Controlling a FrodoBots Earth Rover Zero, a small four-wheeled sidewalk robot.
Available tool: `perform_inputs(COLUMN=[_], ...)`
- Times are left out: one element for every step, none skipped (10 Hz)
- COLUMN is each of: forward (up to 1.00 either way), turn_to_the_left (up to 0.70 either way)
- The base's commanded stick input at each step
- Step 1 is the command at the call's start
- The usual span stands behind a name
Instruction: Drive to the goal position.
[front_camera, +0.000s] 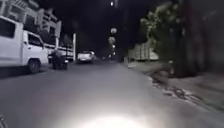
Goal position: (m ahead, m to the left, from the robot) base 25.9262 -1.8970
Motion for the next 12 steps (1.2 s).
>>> perform_inputs(forward=[1.00,1.00,1.00,1.00,1.00,1.00,1.00,1.00,1.00,1.00,1.00,1.00], turn_to_the_left=[0.04,-0.04,-0.16,0.05,0.05,0.05,0.05,0.05,0.05,0.05,-0.05,-0.05])
